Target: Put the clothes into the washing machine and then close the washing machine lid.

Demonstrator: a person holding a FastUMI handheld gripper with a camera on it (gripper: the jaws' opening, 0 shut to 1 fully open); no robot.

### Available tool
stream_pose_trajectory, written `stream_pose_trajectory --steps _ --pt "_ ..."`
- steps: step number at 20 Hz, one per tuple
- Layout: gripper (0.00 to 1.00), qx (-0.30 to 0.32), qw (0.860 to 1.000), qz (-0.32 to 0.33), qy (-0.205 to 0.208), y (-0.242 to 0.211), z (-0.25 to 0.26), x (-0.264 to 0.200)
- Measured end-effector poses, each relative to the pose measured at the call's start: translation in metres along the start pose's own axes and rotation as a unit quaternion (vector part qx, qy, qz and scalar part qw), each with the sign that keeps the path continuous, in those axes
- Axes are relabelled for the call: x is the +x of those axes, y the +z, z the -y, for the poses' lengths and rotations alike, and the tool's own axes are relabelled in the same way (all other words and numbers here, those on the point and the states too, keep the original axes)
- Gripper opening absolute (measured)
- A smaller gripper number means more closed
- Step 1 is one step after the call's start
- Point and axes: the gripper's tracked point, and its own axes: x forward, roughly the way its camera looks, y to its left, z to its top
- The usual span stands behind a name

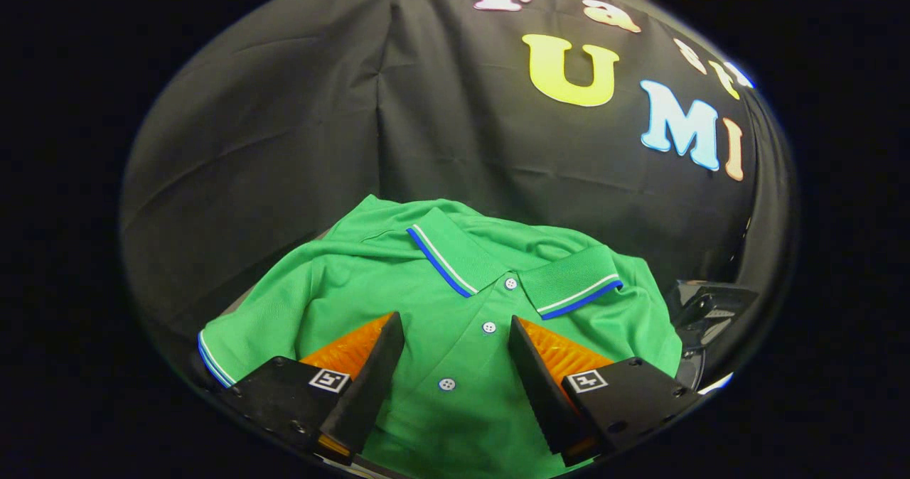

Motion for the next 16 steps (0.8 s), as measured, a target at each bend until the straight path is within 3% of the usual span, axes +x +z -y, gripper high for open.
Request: stream_pose_trajectory --steps 5,8,9,10,16 --pt "0.10 -0.031 1.000 -0.002 -0.006 0.004 -0.007 -0.004" --pt "0.10 -0.073 0.997 0.001 -0.015 0.004 -0.006 -0.012" --pt "0.02 -0.079 0.997 0.003 -0.010 0.002 -0.004 -0.003" --pt "0.01 -0.078 0.997 0.009 -0.007 0.003 -0.005 -0.011" --pt "0.01 -0.009 0.999 0.029 0.027 0.022 0.004 -0.047"
